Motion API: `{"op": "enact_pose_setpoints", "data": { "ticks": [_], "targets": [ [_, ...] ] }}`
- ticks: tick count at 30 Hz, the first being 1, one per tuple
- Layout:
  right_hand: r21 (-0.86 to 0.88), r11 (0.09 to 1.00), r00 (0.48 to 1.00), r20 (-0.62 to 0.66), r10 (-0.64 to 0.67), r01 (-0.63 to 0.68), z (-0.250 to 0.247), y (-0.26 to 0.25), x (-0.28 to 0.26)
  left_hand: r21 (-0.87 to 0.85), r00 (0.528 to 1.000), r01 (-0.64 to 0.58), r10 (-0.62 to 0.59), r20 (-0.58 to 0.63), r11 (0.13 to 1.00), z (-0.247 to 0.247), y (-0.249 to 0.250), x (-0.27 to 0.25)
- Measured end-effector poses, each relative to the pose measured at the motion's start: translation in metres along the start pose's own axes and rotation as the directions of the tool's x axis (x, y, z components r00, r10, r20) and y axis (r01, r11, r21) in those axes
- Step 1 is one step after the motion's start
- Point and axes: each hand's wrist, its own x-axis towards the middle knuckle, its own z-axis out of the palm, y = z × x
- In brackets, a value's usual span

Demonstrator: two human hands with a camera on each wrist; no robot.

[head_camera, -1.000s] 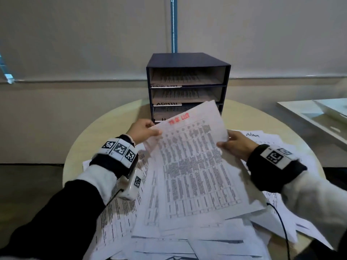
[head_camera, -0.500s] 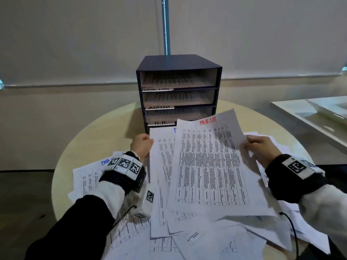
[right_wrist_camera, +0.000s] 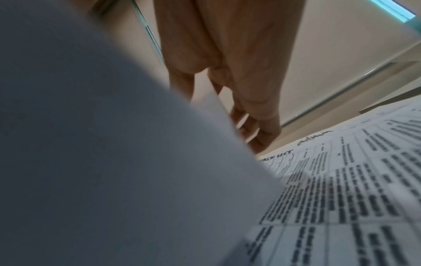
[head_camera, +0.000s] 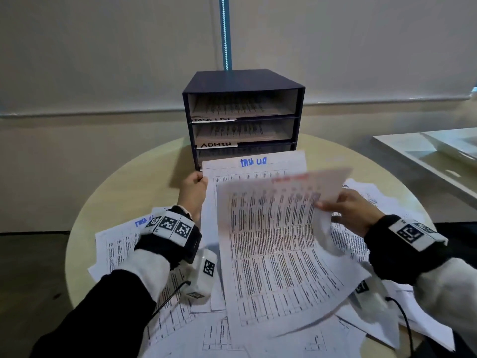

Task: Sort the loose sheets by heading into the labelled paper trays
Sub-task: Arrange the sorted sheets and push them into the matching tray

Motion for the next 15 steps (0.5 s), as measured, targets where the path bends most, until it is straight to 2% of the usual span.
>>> {"op": "enact_pose_setpoints", "data": {
  "ticks": [2,6,10,12,15],
  "targets": [
    [0.039,0.999,0.996,-0.087,-0.002,0.006,0.003,-0.002,0.005,0.002,0.999,-0.015,0.015,0.04,1.0,0.004,0.0,-0.004],
    [0.111,0.993,0.983,-0.177,0.049,-0.03,0.014,-0.005,0.011,-0.072,0.992,-0.007,0.016,0.124,0.997,0.012,0.003,-0.012],
    [0.079,0.997,0.965,-0.26,0.002,0.02,0.023,-0.005,0.014,-0.104,0.969,0.057,-0.03,0.244,0.993,0.013,0.004,-0.017],
    [0.043,0.998,0.968,-0.248,-0.036,0.048,0.023,-0.005,0.014,-0.046,0.953,0.08,-0.063,0.298,0.996,0.012,0.006,-0.022],
    [-0.064,0.997,0.994,-0.103,-0.046,0.039,0.016,-0.005,0.014,-0.011,0.957,0.073,-0.067,0.282,0.997,0.012,0.003,-0.022]
  ]
}}
